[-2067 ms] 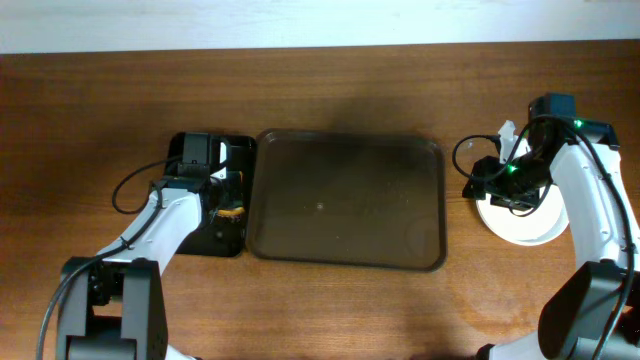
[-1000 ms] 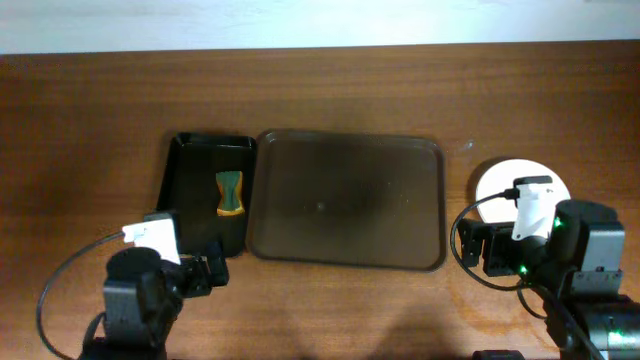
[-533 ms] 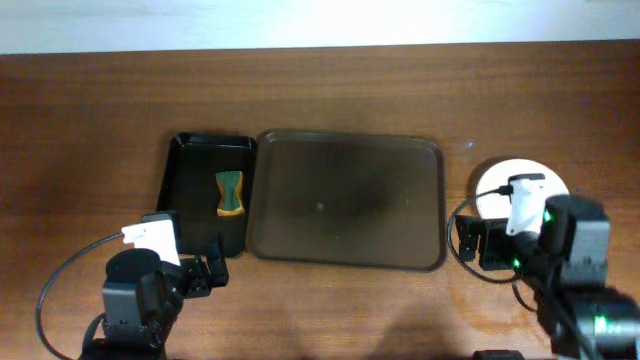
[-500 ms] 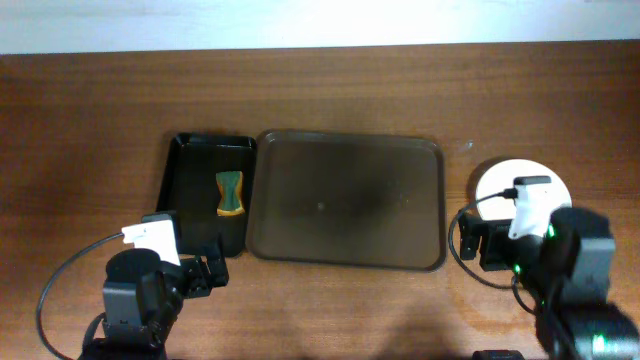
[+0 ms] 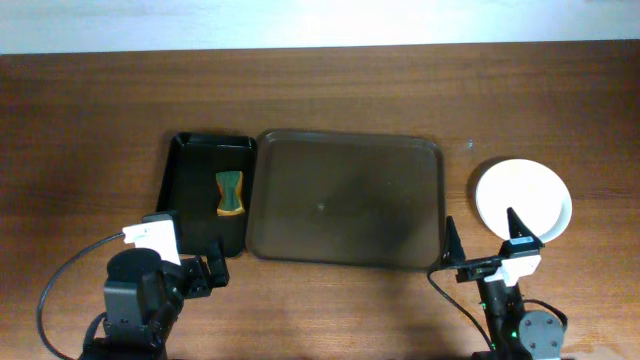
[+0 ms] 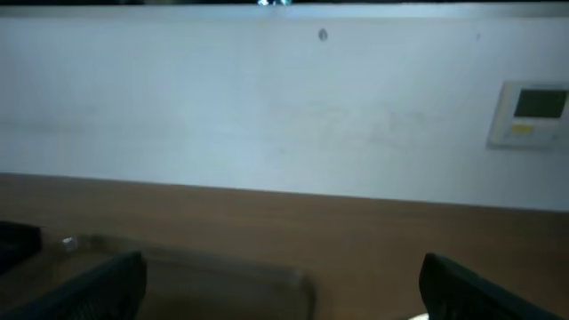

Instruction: Clean dirty plates on tray and stack at the side

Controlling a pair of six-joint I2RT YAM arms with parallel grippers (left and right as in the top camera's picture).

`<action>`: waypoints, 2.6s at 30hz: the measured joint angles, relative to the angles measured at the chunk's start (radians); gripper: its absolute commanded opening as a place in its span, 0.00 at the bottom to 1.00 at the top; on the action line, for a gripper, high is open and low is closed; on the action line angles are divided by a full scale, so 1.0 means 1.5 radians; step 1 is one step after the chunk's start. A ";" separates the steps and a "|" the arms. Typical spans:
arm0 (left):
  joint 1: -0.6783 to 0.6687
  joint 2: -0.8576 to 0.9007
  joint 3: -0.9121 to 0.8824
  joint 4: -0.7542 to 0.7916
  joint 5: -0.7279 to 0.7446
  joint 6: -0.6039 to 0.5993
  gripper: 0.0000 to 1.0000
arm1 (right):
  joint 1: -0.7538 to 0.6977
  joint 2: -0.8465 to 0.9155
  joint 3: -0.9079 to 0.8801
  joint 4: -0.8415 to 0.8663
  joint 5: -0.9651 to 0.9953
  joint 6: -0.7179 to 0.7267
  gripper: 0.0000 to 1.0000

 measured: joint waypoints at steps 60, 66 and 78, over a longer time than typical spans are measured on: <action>0.048 -0.367 -0.483 0.510 0.016 0.105 1.00 | 0.000 -0.002 -0.018 -0.100 0.022 -0.040 0.98; 0.048 -0.367 -0.483 0.510 0.016 0.105 1.00 | 0.000 -0.001 -0.018 -0.100 0.022 -0.040 0.98; 0.049 -0.367 -0.483 0.510 0.016 0.105 1.00 | 0.000 -0.001 -0.018 -0.100 0.022 -0.040 0.98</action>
